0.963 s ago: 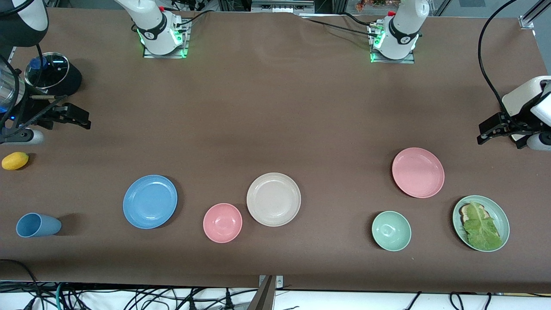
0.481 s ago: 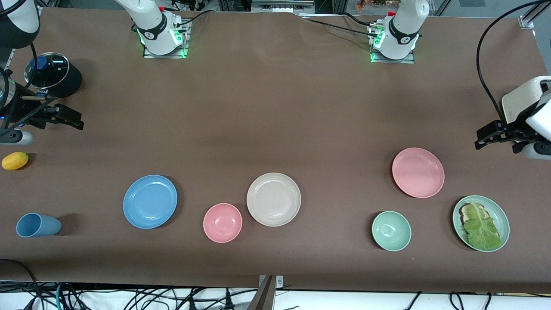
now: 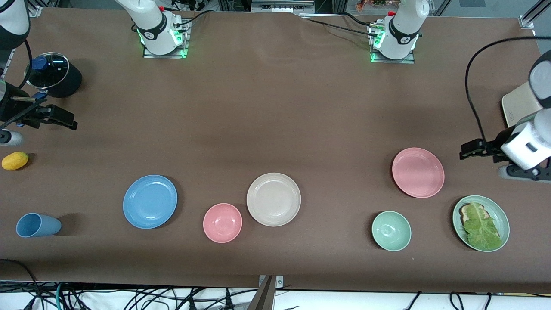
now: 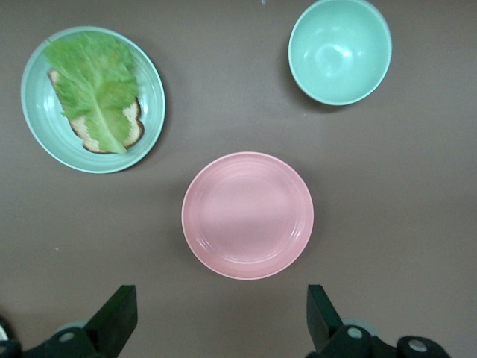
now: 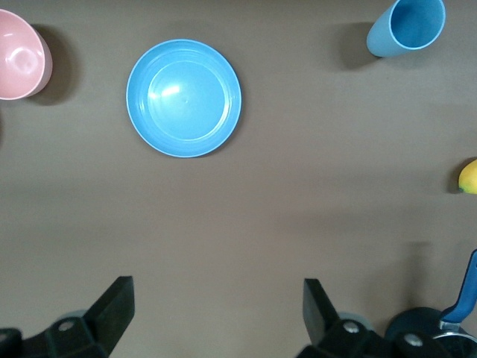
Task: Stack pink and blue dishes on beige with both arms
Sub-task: 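Move the left gripper down to the rim of the pink plate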
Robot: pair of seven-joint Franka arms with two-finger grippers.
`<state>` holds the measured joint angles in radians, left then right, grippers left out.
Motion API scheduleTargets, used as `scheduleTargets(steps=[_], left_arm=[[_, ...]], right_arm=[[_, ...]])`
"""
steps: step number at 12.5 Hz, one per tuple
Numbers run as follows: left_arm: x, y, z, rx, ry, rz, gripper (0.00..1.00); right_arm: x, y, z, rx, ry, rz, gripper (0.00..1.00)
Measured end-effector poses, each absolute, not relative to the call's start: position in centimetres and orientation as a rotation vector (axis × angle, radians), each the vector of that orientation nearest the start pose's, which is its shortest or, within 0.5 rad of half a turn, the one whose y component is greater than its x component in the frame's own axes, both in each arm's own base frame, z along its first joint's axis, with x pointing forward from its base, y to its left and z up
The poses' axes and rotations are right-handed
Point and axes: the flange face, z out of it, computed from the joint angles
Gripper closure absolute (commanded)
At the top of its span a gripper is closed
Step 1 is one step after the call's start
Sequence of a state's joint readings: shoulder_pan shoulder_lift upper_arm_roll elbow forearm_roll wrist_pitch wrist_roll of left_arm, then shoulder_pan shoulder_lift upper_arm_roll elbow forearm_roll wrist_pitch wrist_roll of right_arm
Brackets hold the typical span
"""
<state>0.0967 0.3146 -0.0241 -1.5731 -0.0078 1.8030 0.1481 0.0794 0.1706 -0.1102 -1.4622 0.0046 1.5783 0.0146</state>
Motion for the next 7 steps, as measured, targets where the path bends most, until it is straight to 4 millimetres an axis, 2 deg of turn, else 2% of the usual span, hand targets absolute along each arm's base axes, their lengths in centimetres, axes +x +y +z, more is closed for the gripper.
scheduleTargets(steps=[4,7], left_arm=[[65.4,7.6,36.6,-3.167,0.048,0.310,0.00],[66.2,11.2,31.2,-3.143,0.000,0.259,0.00]], right_arm=[[60.5,-1.2,57.7,-3.151,0.069,0.087,0.00],[60.5,-1.2,57.7,-3.151,0.069,0.088,0.00]])
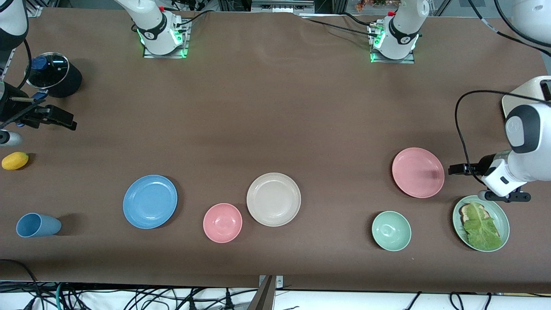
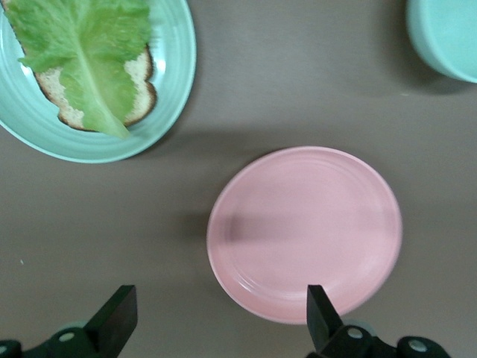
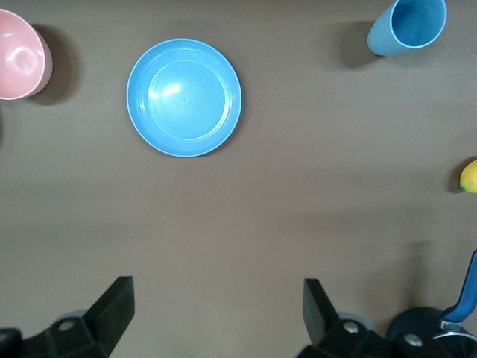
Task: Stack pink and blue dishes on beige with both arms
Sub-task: 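Move the left gripper down to the rim of the pink plate, then grasp the pink plate rim with the left gripper and lift it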
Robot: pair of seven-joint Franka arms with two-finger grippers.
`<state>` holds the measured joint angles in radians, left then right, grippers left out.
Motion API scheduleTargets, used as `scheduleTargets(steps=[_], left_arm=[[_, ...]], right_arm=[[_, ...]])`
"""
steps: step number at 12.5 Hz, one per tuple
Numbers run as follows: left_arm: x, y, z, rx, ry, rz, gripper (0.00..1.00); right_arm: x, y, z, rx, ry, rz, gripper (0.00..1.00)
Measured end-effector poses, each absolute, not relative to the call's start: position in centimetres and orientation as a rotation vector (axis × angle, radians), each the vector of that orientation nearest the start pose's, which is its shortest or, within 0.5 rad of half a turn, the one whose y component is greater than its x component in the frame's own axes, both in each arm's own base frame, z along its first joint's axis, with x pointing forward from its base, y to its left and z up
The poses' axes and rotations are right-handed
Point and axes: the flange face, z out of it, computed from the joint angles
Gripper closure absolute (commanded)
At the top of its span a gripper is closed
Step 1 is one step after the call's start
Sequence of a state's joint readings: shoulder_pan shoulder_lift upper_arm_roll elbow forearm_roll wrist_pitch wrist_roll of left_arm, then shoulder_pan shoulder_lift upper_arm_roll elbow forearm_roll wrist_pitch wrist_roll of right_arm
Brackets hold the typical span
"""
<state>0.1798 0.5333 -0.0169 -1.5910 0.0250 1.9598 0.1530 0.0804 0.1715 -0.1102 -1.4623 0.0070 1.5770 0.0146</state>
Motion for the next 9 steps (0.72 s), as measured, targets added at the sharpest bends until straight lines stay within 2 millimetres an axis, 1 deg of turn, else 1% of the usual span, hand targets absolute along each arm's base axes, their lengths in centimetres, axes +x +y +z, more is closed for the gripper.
scheduleTargets(steps=[1,3,5,6,7,8,9], left_arm=[[66.0,11.8,29.3,-3.126,0.005,0.263,0.00],[65.3,12.6,26.3,-3.118,0.018,0.249,0.00],[63.6,13.2,23.0,-3.121,0.015,0.203,0.00],[62.6,13.4,21.5,-3.124,0.015,0.211,0.00],[61.9,13.2,20.6,-3.127,0.018,0.230,0.07],[61.4,12.7,19.9,-3.132,0.028,0.250,0.34],[61.1,12.2,19.4,-3.135,0.039,0.269,0.83]], right_arm=[[60.5,-1.2,57.7,-3.151,0.069,0.089,0.00],[60.5,-1.2,57.7,-3.151,0.068,0.091,0.00],[60.5,-1.1,57.7,-3.150,0.066,0.092,0.00],[60.5,-1.1,57.7,-3.150,0.066,0.092,0.00],[60.5,-1.1,57.7,-3.150,0.066,0.092,0.00],[60.5,-1.1,57.7,-3.150,0.066,0.092,0.00],[60.5,-1.0,57.7,-3.150,0.065,0.092,0.00]])
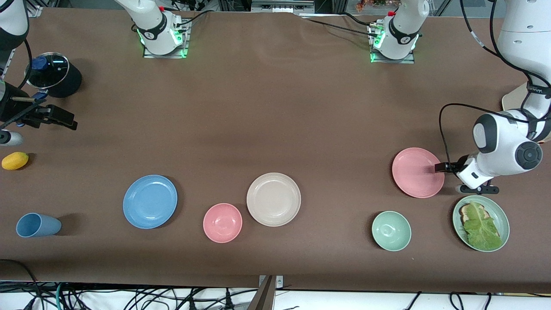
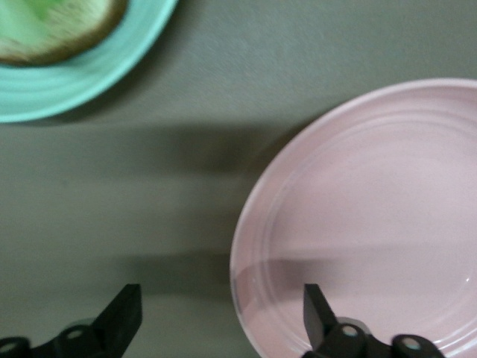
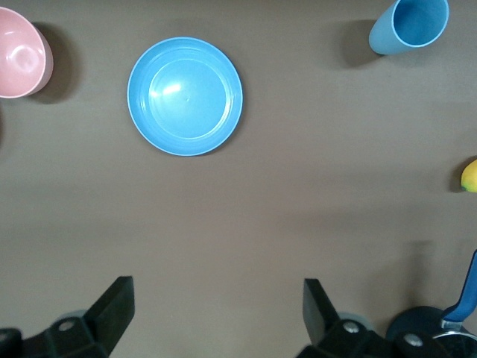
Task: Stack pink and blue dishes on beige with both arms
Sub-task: 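Grasp the pink plate rim with the left gripper and lift it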
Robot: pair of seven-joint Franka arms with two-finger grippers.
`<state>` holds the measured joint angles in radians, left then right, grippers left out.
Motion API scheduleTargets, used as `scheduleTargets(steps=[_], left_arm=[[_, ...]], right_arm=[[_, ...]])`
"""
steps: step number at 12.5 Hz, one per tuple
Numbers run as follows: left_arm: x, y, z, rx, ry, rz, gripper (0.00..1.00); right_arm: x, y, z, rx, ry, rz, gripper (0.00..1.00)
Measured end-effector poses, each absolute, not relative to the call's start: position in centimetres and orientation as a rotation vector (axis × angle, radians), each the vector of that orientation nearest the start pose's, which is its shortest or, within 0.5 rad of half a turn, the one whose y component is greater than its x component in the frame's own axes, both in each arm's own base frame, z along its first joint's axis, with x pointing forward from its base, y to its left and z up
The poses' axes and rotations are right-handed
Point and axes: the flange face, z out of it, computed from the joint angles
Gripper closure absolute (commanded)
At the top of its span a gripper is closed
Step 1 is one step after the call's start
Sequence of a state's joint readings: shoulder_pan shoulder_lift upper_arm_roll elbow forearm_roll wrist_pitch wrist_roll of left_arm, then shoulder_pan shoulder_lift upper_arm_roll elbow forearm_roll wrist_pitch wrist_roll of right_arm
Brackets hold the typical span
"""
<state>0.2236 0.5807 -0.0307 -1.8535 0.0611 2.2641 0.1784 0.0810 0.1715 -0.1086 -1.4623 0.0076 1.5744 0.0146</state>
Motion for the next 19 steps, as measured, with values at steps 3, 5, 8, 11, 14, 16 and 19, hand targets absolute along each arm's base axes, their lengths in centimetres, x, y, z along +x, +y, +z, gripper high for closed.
scheduleTargets(steps=[3,5,8,11,14,16,19], left_arm=[[60.5,11.6,17.9,-3.140,0.050,0.317,1.00],[60.4,11.6,17.8,-3.140,0.050,0.330,1.00],[60.8,11.5,18.4,-3.141,0.051,0.325,1.00],[61.7,9.9,20.2,-3.146,0.067,0.374,1.00],[63.2,6.7,26.0,-3.146,0.102,0.584,1.00],[64.0,2.6,30.6,-3.199,0.046,0.609,1.00],[64.5,-9.5,32.5,-3.271,-0.084,0.592,1.00]], right_arm=[[60.5,-1.0,57.7,-3.150,0.065,0.092,0.00],[60.5,-1.0,57.7,-3.150,0.065,0.092,0.00],[60.5,-1.1,57.7,-3.150,0.066,0.085,0.00],[61.2,-1.1,58.2,-3.152,0.065,-0.007,0.00],[62.0,-2.3,58.0,-3.153,0.099,-0.073,0.00],[62.5,-2.9,57.7,-3.154,0.113,-0.102,0.00],[62.6,-3.9,57.6,-3.154,0.140,-0.110,0.00]])
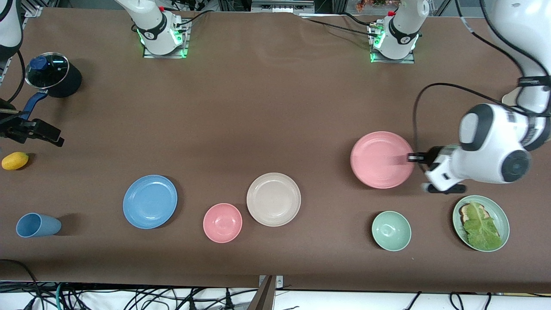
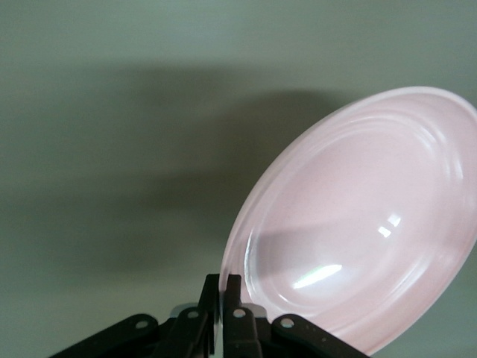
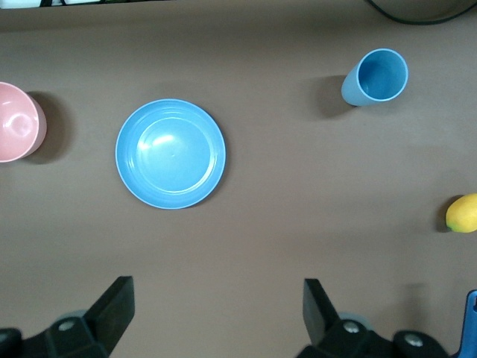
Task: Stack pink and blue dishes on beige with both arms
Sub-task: 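Place the pink plate on the beige plate while the right gripper reaches the blue plate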
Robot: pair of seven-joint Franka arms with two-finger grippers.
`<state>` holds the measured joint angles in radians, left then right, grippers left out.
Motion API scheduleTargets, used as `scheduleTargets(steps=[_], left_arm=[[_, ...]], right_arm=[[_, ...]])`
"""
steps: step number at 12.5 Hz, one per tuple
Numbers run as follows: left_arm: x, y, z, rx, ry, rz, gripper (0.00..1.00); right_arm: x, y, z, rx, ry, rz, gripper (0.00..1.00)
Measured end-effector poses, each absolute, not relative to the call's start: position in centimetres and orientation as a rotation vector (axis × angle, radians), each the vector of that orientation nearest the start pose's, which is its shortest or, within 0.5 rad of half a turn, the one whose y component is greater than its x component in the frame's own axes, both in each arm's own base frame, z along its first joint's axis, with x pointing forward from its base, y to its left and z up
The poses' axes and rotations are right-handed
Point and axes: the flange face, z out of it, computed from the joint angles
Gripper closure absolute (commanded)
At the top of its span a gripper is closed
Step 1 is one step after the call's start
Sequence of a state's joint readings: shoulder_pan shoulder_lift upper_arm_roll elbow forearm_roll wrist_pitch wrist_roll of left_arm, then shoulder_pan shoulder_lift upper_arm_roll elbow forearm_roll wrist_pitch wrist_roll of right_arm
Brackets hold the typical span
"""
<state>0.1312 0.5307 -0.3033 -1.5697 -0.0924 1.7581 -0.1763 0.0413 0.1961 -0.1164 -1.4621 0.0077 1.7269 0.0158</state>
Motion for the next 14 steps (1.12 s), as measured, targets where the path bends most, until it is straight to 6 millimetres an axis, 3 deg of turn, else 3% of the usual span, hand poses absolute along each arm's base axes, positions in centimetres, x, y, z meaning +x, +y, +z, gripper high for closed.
scheduleTargets(steps=[3,5,8,10,11,13,14], left_arm=[[66.2,-22.3,32.2,-3.373,-0.266,0.488,1.00],[67.0,-28.6,30.6,-3.425,-0.366,0.351,1.00],[66.6,-35.5,26.7,-3.495,-0.526,0.147,1.00],[66.0,-38.1,23.7,-3.516,-0.611,0.073,1.00],[66.0,-38.4,22.6,-3.517,-0.634,0.055,0.85],[66.9,-37.0,21.9,-3.504,-0.674,0.021,0.30],[67.8,-35.7,22.2,-3.497,-0.702,-0.004,0.10]], right_arm=[[63.0,-4.2,56.5,-3.156,0.145,-0.091,0.00],[64.0,-4.1,54.6,-3.160,0.133,-0.077,0.00],[65.1,-2.8,51.4,-3.164,0.086,-0.001,0.00],[66.1,-1.6,48.5,-3.167,0.056,0.035,0.00],[67.0,-1.2,46.4,-3.170,0.045,0.036,0.00],[68.8,0.1,41.2,-3.178,0.011,0.042,0.00],[69.5,0.8,38.3,-3.182,-0.007,0.047,0.00]])
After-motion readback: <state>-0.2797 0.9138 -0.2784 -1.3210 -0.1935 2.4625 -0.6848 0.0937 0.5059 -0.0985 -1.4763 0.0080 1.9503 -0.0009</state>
